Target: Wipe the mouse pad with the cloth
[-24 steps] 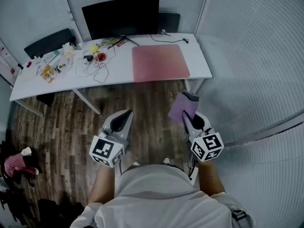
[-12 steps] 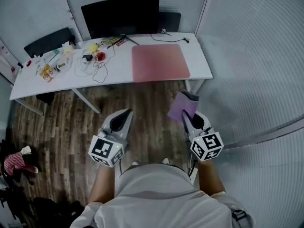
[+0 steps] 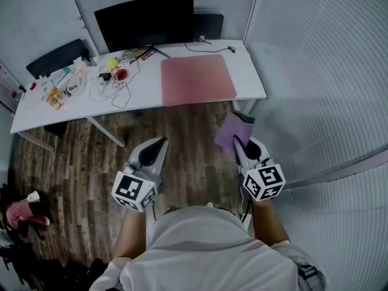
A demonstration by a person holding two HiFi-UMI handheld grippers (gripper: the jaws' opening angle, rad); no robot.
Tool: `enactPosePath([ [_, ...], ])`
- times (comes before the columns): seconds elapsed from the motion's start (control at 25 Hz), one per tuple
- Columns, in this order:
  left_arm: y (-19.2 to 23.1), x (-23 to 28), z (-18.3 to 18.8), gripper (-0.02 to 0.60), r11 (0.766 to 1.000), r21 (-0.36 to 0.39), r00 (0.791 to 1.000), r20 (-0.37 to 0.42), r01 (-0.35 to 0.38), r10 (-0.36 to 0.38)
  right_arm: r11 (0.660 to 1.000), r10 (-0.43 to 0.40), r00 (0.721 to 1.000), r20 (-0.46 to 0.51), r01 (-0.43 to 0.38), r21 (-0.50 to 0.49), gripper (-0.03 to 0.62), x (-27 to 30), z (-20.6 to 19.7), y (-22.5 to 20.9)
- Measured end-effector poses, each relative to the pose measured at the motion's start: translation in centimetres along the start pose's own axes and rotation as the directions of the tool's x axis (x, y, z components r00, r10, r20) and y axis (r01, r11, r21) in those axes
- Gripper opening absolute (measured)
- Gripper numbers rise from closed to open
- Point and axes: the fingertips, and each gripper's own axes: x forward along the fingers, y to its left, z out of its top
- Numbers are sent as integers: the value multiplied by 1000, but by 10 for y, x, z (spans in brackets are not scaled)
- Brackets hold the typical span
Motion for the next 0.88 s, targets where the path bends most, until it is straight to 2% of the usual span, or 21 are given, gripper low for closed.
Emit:
enactPosePath([
  [0.2, -18, 31, 6, 3, 1000, 23, 1000, 13, 6, -7, 999, -32, 999, 23, 32, 7, 57, -7, 4, -42],
  [0.36, -35, 48, 2, 3, 999, 31, 1000, 7, -12, 12, 1000, -20, 999, 25, 19, 23, 57, -9, -1, -68],
  [0.64, -45, 61, -15, 3, 999, 15, 998, -39, -42, 42, 998, 37, 999, -13, -37, 46, 57, 4, -20, -82],
  [0.88, -21, 83, -30, 3, 999, -7, 997, -58, -50, 50, 996, 81, 996, -26, -80, 24, 57, 23, -33, -84],
])
